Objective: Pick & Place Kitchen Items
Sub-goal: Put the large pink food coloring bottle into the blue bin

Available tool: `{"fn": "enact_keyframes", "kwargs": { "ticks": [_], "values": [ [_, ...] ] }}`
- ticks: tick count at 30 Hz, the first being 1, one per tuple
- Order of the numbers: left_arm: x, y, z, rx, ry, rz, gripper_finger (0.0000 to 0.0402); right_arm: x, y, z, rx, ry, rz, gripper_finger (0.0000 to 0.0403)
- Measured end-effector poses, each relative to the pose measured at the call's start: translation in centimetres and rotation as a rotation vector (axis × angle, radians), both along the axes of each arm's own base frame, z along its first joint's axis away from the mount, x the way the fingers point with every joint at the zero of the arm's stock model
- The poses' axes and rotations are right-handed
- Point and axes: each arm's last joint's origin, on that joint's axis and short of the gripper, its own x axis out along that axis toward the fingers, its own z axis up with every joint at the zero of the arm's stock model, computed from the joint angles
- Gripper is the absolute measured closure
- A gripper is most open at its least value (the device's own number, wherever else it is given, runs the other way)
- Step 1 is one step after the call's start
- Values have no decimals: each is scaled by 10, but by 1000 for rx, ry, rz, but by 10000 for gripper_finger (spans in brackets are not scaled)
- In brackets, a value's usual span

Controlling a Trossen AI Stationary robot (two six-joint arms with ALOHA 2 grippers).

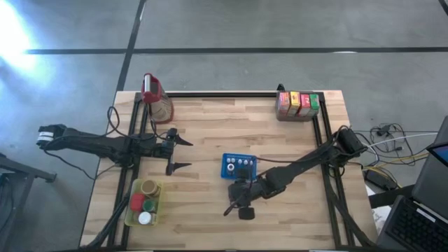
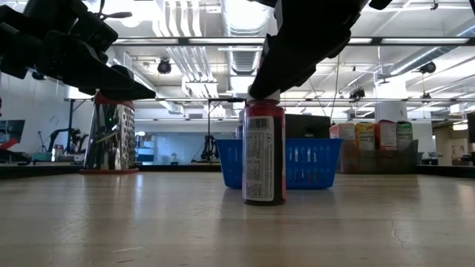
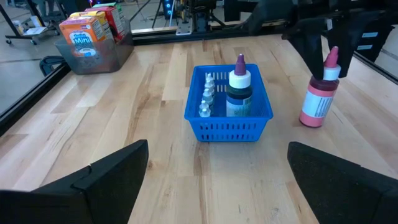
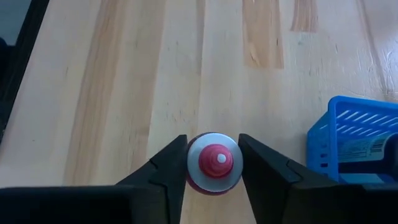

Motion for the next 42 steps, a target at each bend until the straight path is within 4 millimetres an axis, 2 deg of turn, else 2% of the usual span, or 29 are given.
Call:
{"fn": "enact_keyframes", "kwargs": {
  "ticks": [6, 12, 15, 18, 23, 29, 35, 42],
  "values": [
    [0, 0, 0, 0, 0, 0, 12, -4, -2, 4, -7, 19, 2, 290],
    [0, 0, 0, 0, 0, 0, 12, -11, -4, 12, -8, 43, -2, 264],
    [0, 0, 0, 0, 0, 0, 12, -14, -6, 18, -9, 46, -2, 271],
    [0, 0, 0, 0, 1, 0, 12, -19, -8, 25, -12, 51, -2, 289],
    [0, 0, -1, 0, 11, 0, 12, -29, -13, 42, -15, 45, -8, 291],
    [0, 0, -2, 0, 19, 0, 12, -42, -19, 64, -21, 12, -13, 269],
    [0, 0, -3, 1, 27, 0, 12, -56, -30, 83, -92, -12, -51, 291],
    [0, 0, -3, 1, 31, 1, 12, -58, -47, 94, -124, -37, -72, 281]
  ]
}}
